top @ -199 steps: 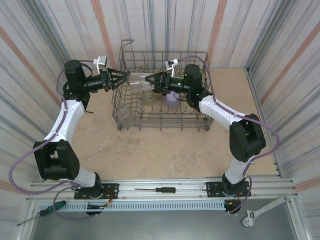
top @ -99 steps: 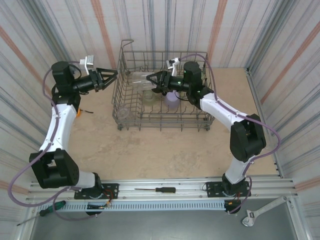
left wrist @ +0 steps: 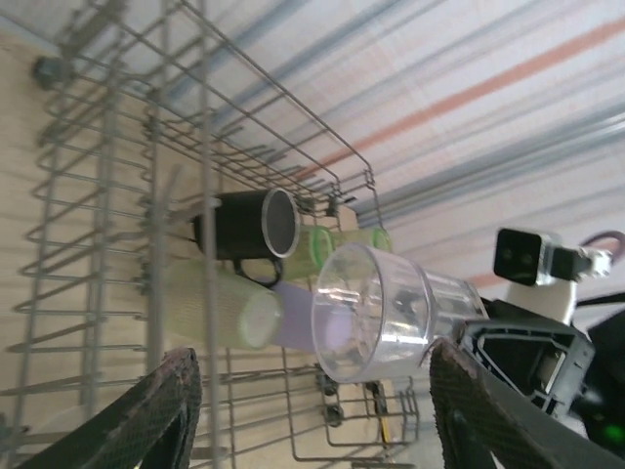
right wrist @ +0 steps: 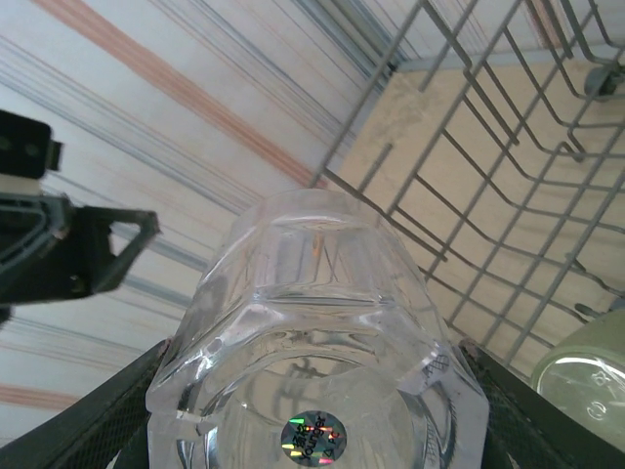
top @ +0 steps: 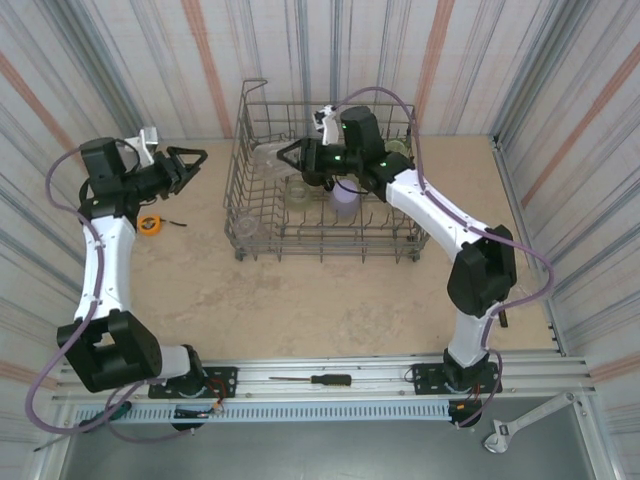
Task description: Load the cups into the dish rack
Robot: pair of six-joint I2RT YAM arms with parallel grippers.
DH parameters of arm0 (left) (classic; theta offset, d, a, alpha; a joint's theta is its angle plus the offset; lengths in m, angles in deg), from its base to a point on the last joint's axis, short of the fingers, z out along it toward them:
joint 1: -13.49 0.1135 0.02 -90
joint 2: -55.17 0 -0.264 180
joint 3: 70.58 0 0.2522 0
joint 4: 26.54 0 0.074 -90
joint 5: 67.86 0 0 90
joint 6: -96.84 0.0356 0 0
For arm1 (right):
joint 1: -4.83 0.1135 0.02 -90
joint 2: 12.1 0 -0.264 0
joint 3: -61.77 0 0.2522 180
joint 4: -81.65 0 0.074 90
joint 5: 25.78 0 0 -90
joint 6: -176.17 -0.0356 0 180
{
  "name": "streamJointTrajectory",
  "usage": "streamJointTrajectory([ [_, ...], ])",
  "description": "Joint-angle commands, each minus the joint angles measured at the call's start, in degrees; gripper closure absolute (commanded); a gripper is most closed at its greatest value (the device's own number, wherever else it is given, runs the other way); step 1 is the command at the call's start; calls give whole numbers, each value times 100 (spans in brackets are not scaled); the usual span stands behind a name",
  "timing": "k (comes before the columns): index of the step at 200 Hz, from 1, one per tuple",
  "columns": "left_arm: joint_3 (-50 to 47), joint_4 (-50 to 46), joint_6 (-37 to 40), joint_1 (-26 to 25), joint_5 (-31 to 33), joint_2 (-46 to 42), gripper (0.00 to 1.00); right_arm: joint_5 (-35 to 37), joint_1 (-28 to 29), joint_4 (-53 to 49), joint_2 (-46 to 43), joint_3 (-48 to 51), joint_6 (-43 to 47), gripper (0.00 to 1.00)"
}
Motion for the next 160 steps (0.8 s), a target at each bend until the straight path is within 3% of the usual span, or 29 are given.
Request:
streamJointTrajectory([
  [1, -202, -379, 315, 162, 415, 16, 32, 505, 139, -825, 266, -493, 653, 100],
  [71, -307, -879, 774, 304, 874, 386, 2, 1210, 419, -1808, 1070, -1708, 1141, 100],
  [160, -674, -940, 778, 376, 1094, 147, 1, 1788, 736, -2894, 2279, -3399, 1556, 100],
])
